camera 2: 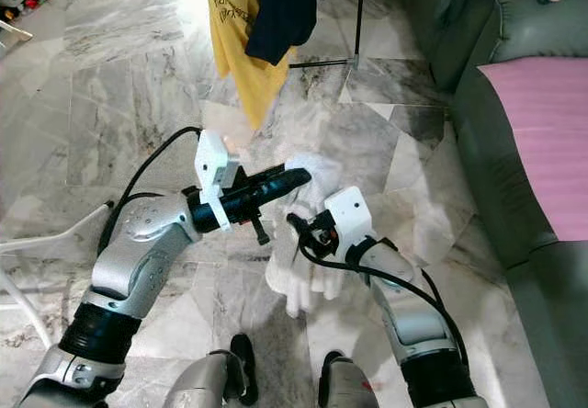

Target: Hang hanger

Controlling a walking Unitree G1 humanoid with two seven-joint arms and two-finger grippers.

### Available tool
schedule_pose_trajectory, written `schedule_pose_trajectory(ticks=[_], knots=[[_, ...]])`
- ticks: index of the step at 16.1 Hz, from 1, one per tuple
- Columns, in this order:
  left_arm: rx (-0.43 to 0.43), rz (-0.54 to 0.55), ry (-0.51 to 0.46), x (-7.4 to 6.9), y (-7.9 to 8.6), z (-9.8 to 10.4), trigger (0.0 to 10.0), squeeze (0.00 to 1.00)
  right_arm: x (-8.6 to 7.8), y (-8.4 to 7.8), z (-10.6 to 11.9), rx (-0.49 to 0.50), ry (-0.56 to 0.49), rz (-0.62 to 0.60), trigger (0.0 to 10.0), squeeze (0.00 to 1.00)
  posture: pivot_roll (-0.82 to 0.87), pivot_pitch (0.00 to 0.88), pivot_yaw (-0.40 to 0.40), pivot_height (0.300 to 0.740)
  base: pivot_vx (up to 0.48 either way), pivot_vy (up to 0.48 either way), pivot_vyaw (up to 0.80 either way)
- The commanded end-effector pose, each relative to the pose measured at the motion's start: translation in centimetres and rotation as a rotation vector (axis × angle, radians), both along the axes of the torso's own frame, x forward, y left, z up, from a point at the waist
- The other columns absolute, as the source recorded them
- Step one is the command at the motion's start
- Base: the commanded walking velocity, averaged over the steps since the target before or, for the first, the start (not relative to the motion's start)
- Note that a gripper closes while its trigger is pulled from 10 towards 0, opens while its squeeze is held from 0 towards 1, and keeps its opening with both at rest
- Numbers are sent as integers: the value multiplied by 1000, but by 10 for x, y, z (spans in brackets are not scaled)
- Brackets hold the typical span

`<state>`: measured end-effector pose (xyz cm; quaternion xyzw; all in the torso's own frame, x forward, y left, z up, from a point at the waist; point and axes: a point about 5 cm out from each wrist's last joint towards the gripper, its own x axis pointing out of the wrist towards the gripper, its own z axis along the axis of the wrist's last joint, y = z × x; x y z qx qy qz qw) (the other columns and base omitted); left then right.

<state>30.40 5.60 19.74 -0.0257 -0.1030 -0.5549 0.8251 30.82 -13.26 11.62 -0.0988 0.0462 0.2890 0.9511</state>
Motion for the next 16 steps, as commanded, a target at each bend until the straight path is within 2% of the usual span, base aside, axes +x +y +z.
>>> schedule_pose_trajectory(ticks=[1,5,9,13,16], knots=[[8,16,3,-1,2,-4,0,0,-1,-8,1,4,-15,-24,0,0,-174,254,61,740,0,0,0],[20,55,8,3,4,-11,0,0,2,-30,21,0,-108,-129,0,0,-188,253,56,740,0,0,0],[13,47,1,3,0,-9,0,0,2,-38,23,-11,-123,-154,0,0,-195,251,56,740,0,0,0],[12,33,-9,0,-6,-9,0,0,8,-36,32,-15,-159,-172,0,0,-196,247,56,740,0,0,0],[28,-1,3,-9,-16,-17,0,0,18,-29,42,-9,-196,-164,0,0,-195,244,55,740,0,0,0]])
